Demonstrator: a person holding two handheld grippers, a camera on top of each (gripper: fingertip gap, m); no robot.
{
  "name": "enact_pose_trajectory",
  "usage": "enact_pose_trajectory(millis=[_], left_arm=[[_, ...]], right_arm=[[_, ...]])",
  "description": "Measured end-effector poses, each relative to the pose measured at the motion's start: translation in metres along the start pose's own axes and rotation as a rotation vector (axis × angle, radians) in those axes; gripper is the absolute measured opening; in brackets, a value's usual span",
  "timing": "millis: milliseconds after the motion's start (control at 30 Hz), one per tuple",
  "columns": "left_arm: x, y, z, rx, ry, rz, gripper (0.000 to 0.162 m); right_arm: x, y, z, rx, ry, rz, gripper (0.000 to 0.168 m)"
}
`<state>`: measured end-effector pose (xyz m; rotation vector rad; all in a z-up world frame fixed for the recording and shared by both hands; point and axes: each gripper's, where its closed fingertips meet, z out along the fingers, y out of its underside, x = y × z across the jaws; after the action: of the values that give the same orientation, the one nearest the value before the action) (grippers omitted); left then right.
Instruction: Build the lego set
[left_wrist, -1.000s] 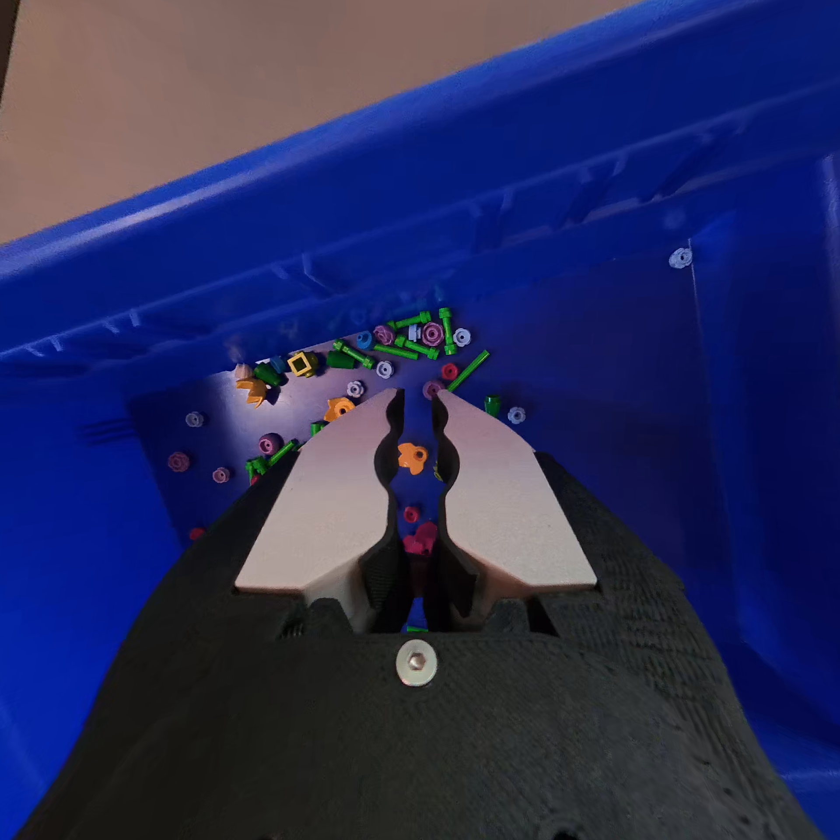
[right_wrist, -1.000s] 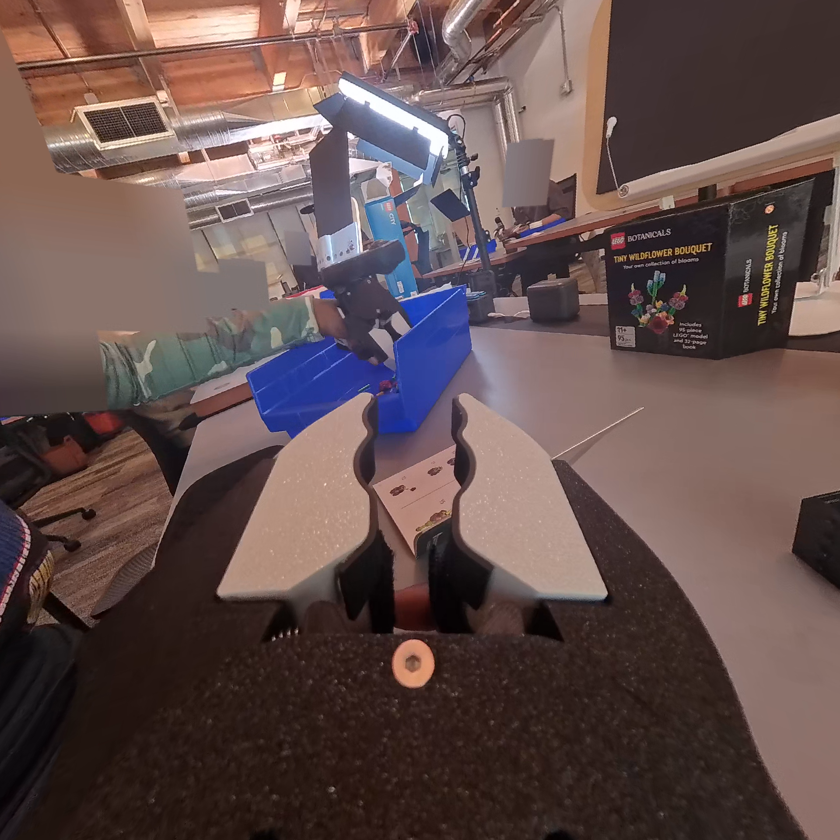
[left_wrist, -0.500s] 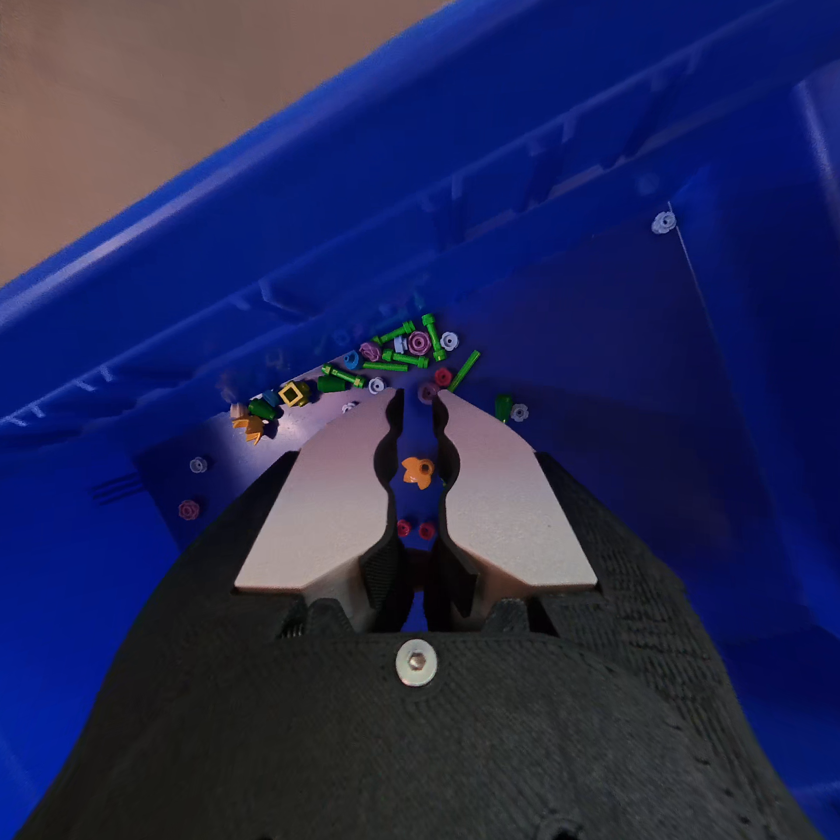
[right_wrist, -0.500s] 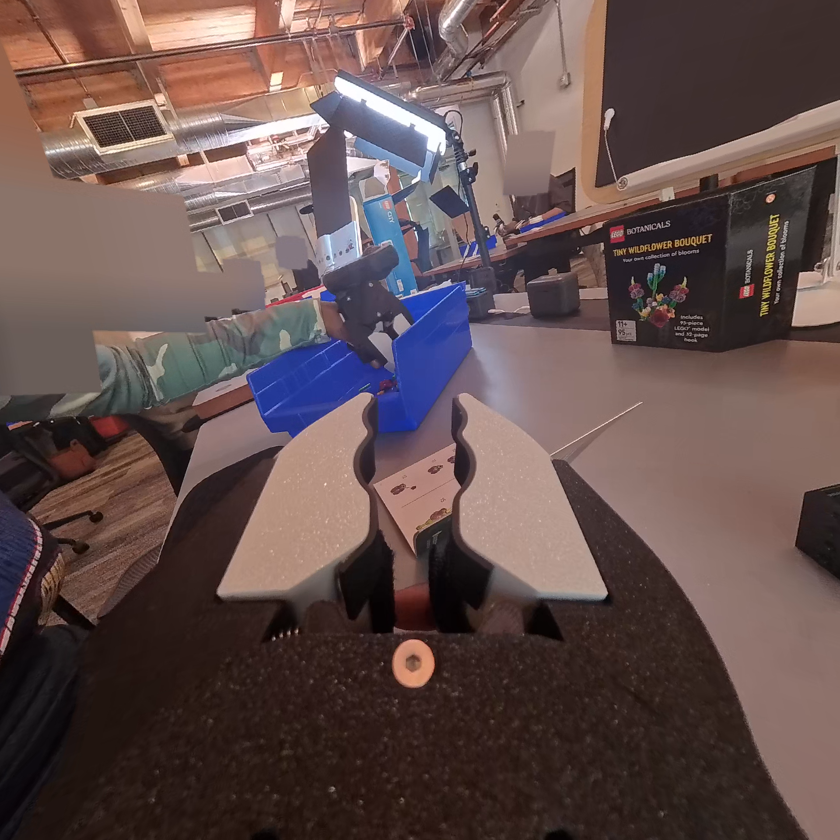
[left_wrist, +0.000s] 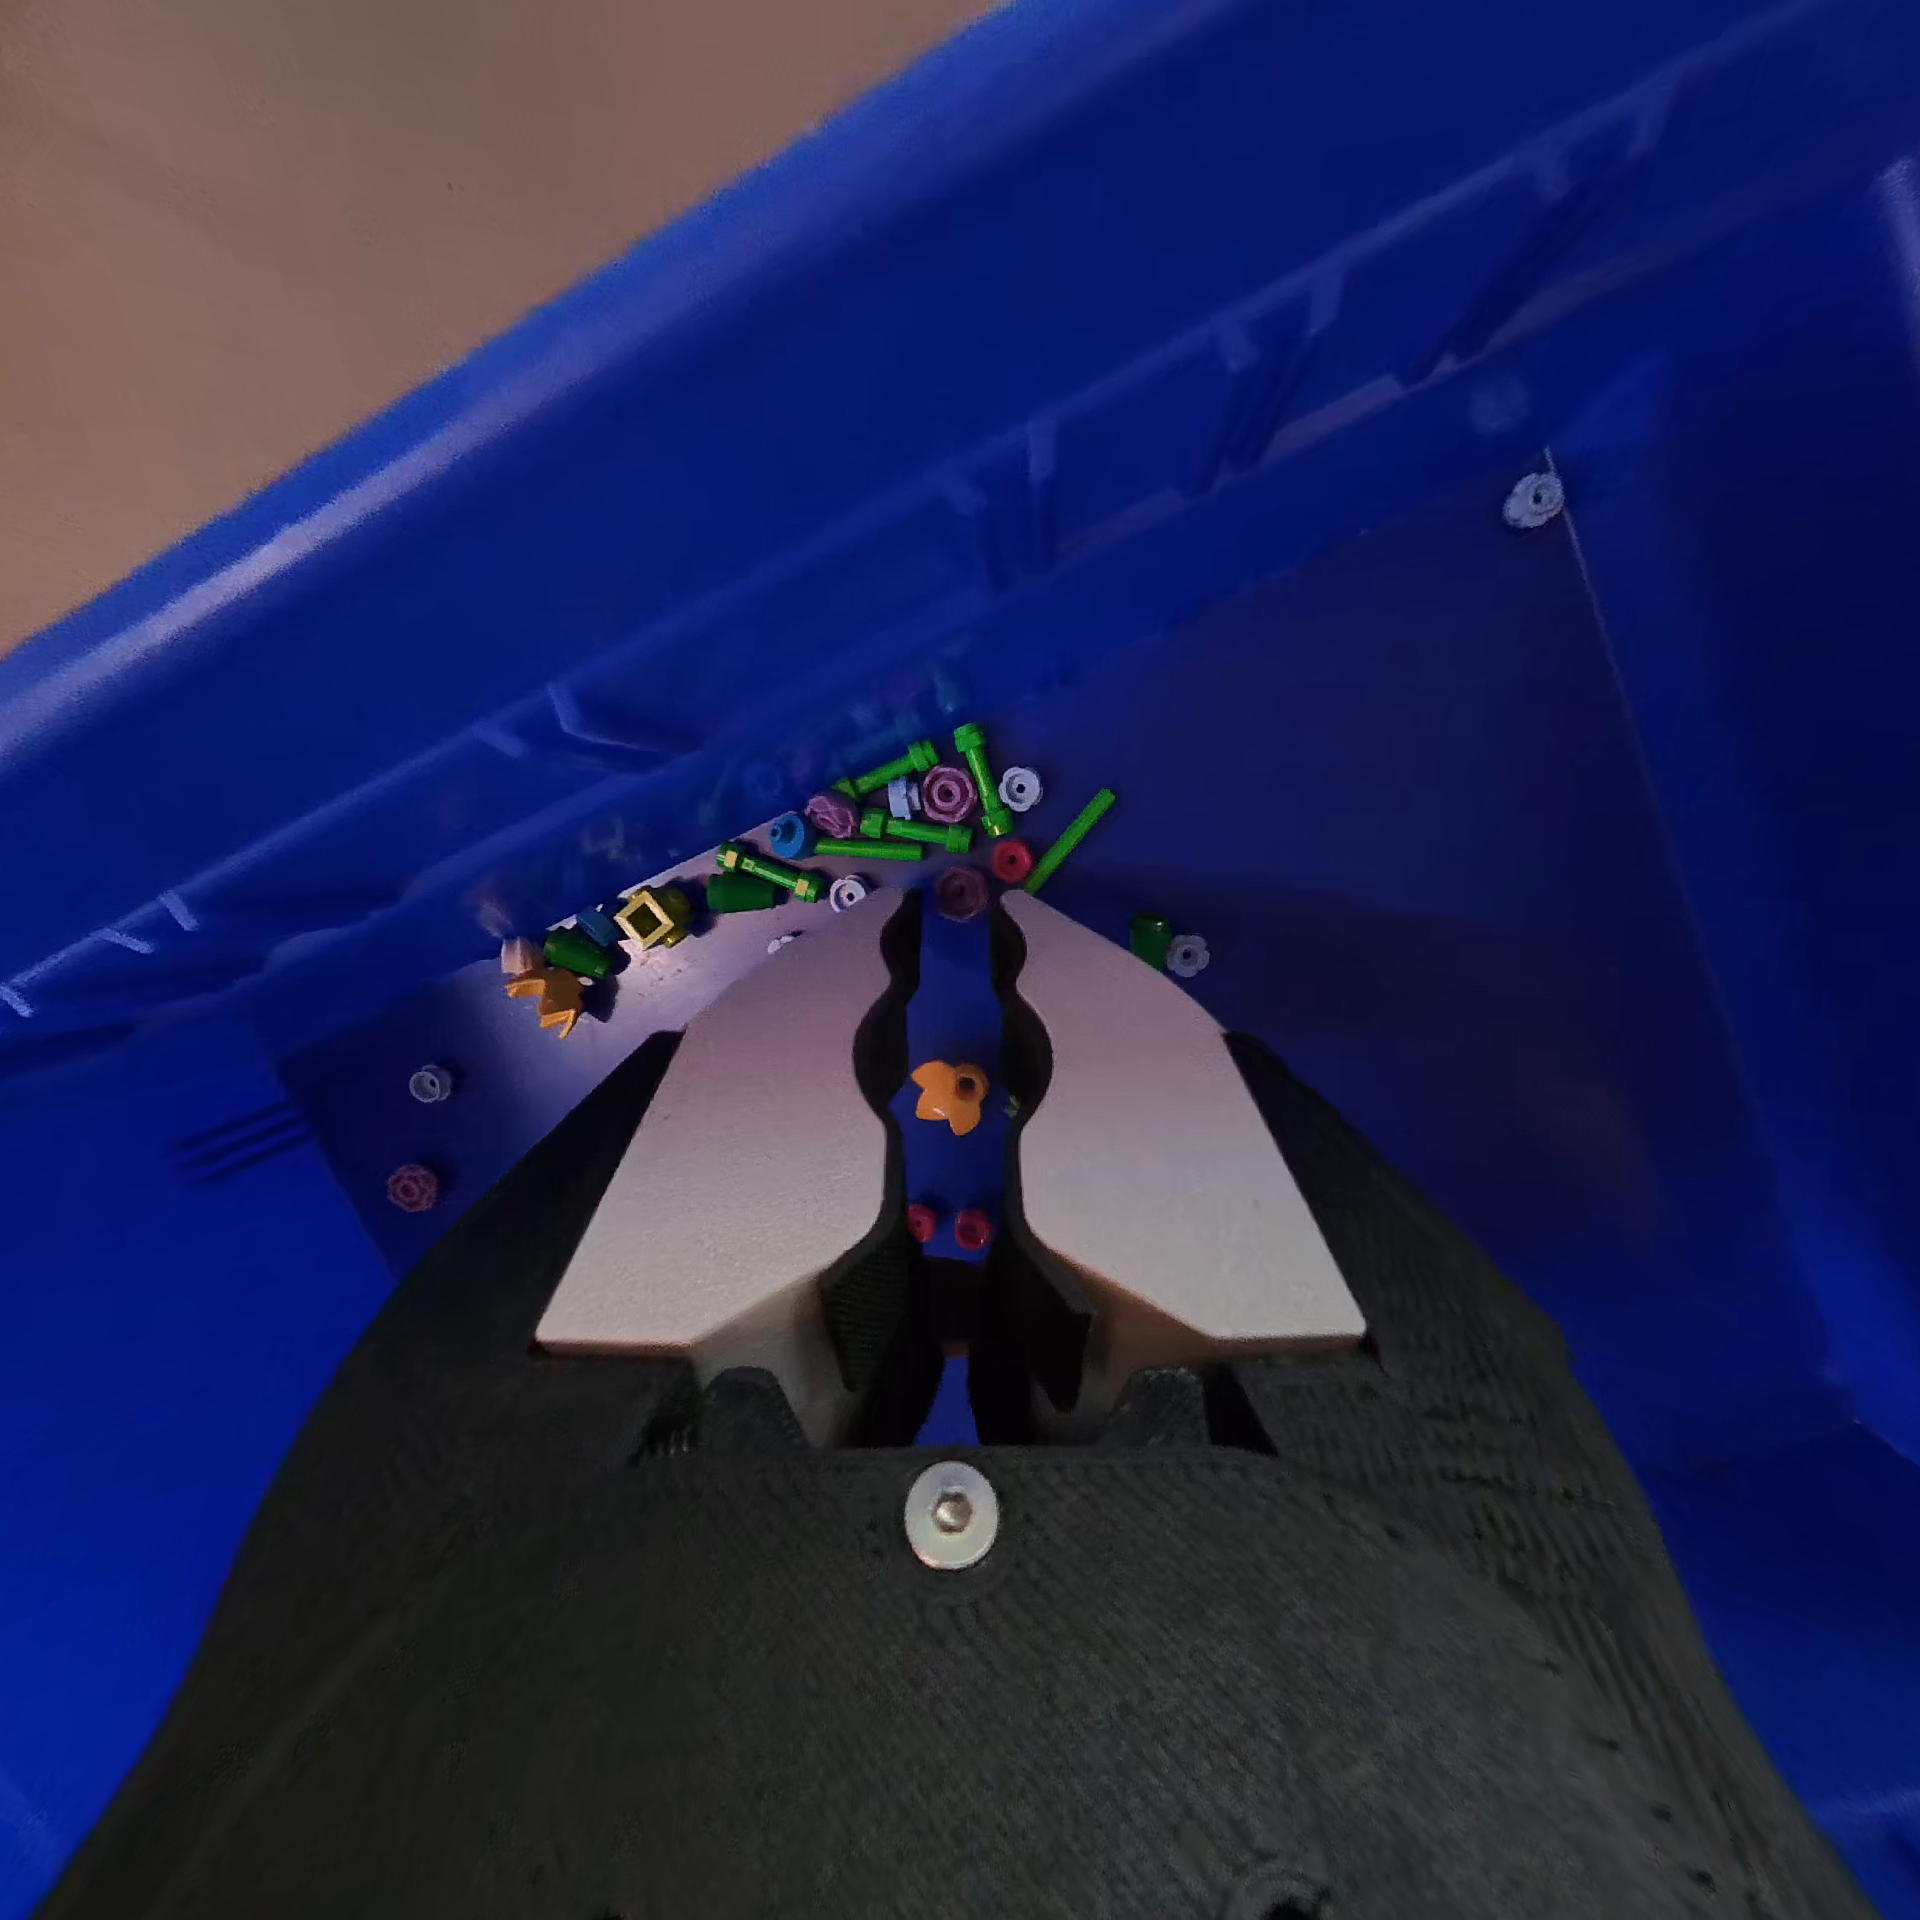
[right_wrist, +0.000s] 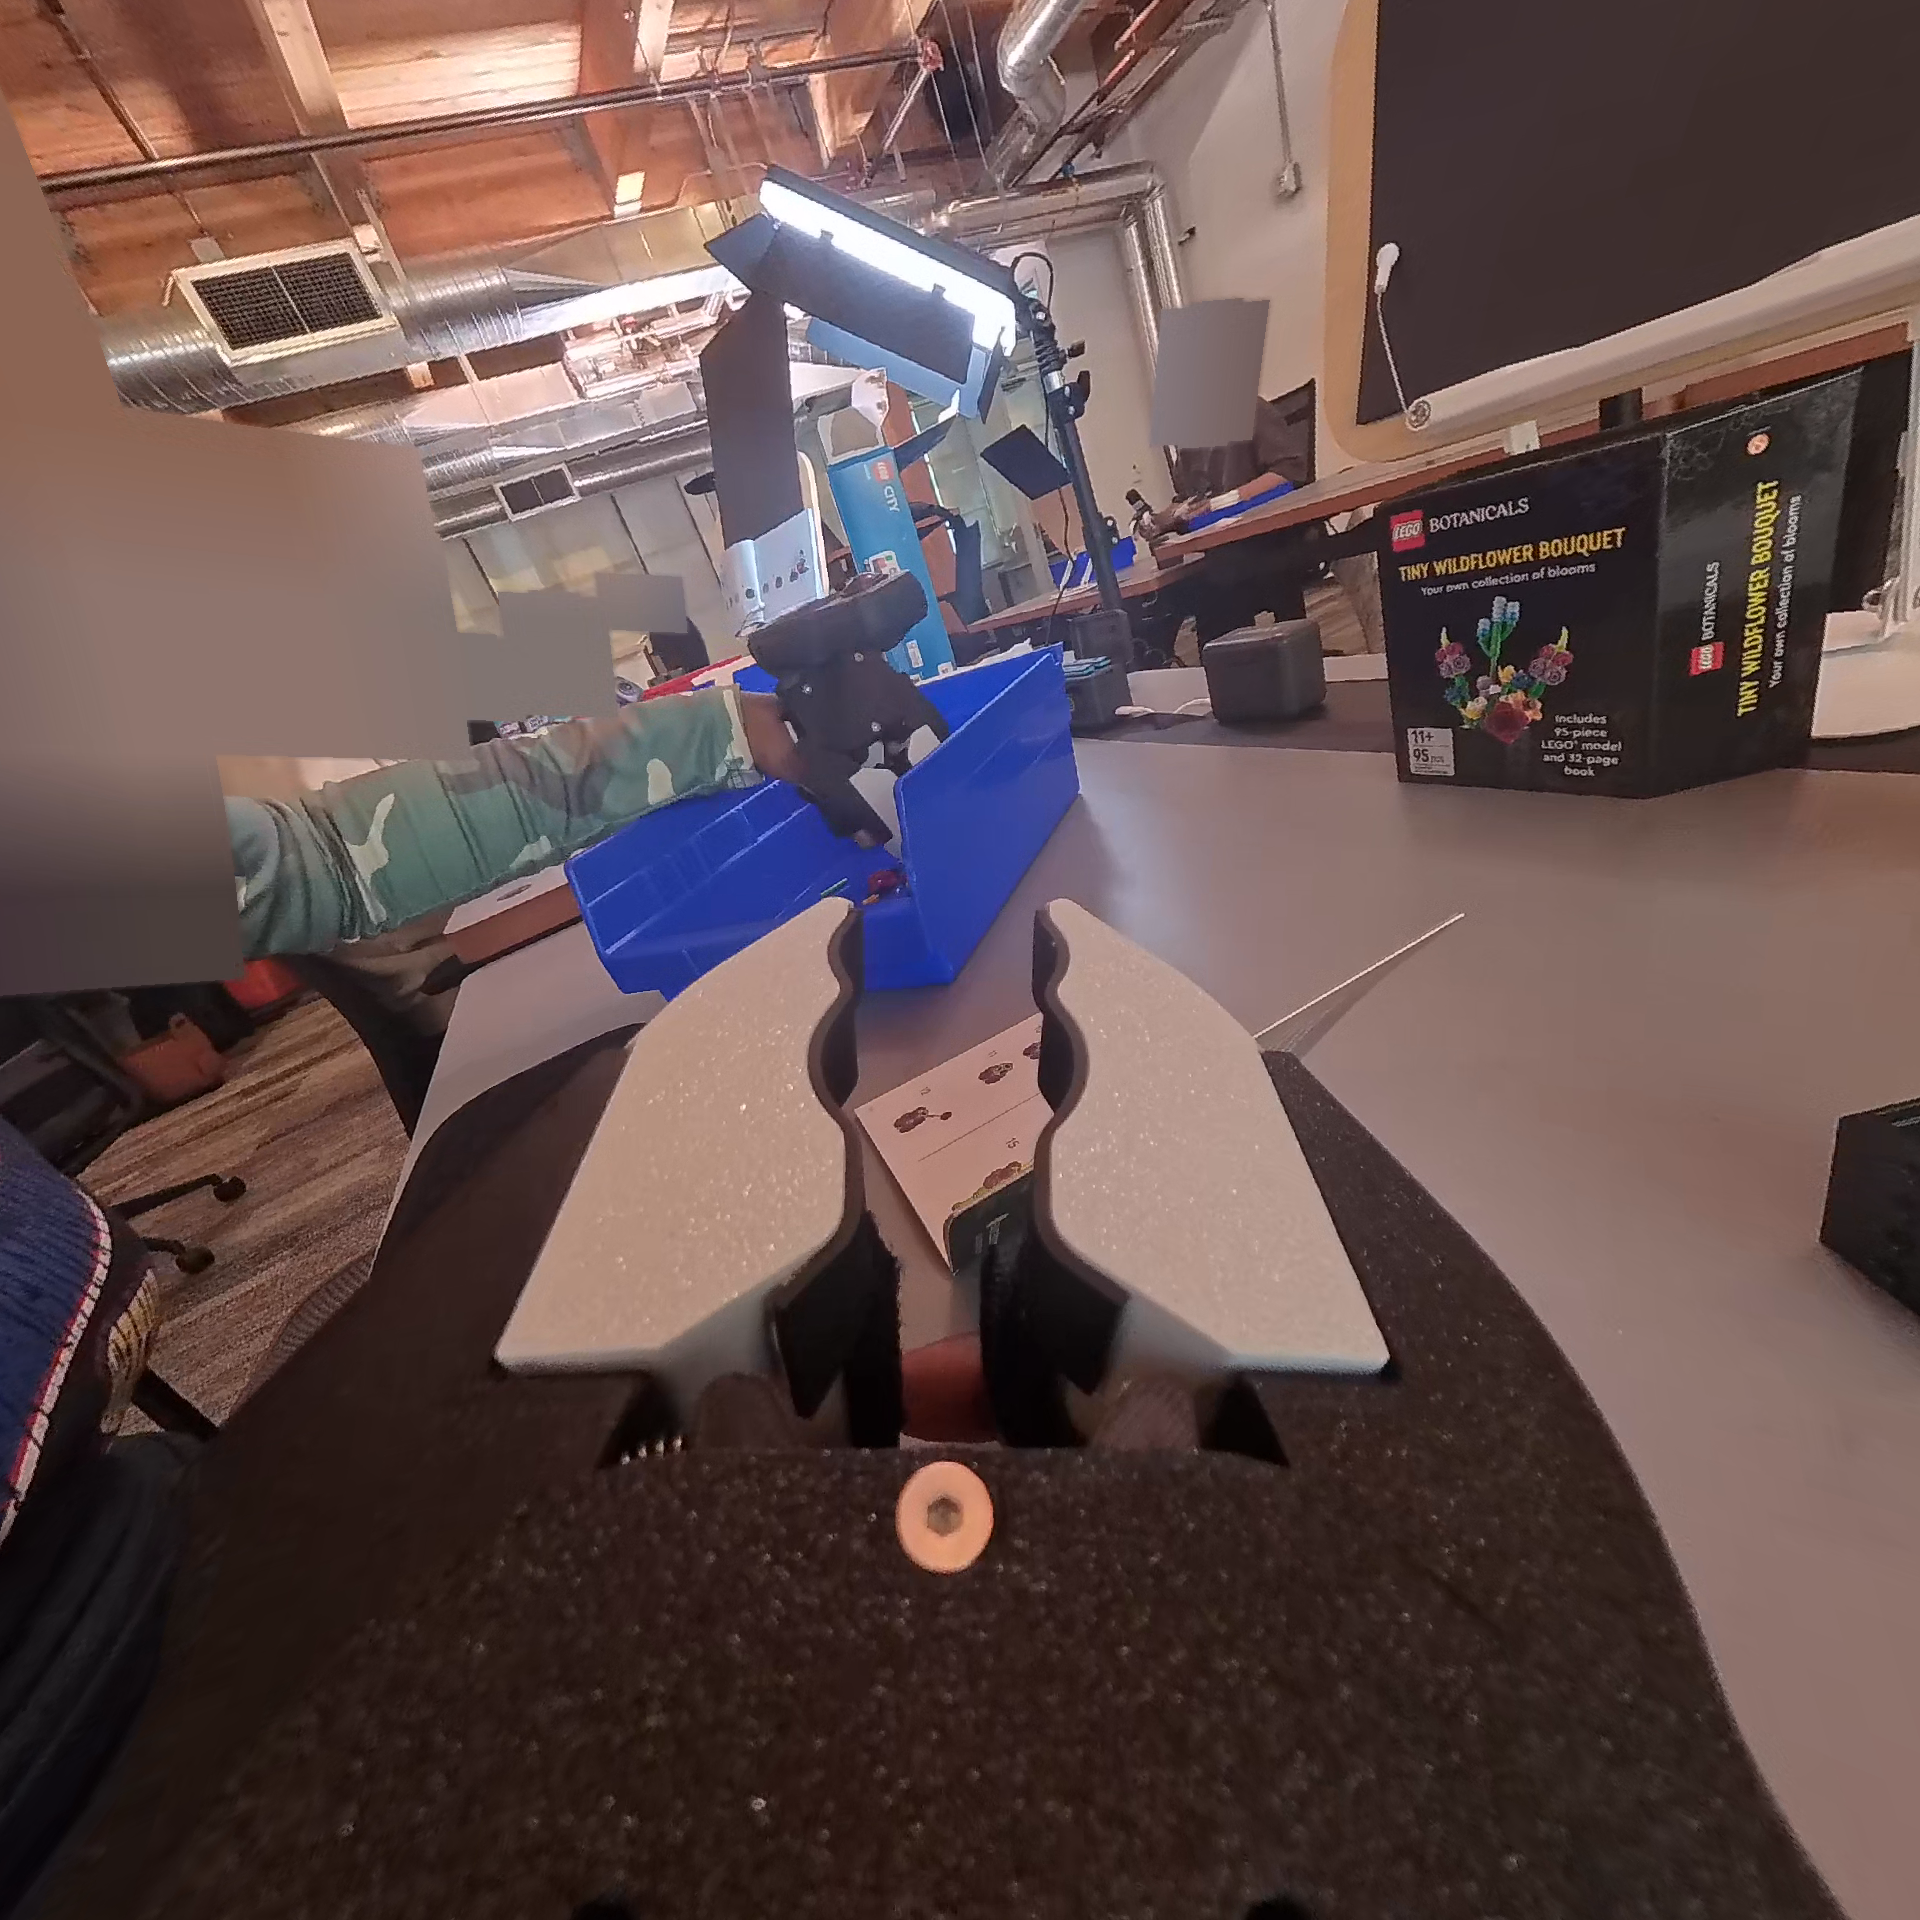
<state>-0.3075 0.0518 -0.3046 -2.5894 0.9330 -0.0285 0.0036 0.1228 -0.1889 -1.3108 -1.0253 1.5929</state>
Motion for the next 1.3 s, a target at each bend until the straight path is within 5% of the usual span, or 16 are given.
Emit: enact_pose_trajectory(millis=[467,667,867,1067,1300], left_arm=[[0.002,0.000,0.000,-0.004,0.021,-0.035,0.010],[0.006,-0.024,-0.051,0.130,-0.138,-0.072,0.010],[0.110,-0.098,-0.100,0.305,-0.166,0.081,0.010],[0.245,-0.135,-0.033,0.285,0.069,0.243,0.010],[0.299,-0.154,0.013,0.300,0.177,0.227,0.010]], right_arm=[[0.000,-0.001,0.000,0.005,0.000,-0.003,0.031],[0.000,0.000,0.000,0.002,-0.001,-0.005,0.031],[-0.001,0.000,0.000,0.001,0.000,-0.011,0.031],[-0.001,0.000,0.000,0.002,0.001,-0.015,0.031],[-0.001,-0.001,-0.001,0.007,0.002,-0.017,0.031]])
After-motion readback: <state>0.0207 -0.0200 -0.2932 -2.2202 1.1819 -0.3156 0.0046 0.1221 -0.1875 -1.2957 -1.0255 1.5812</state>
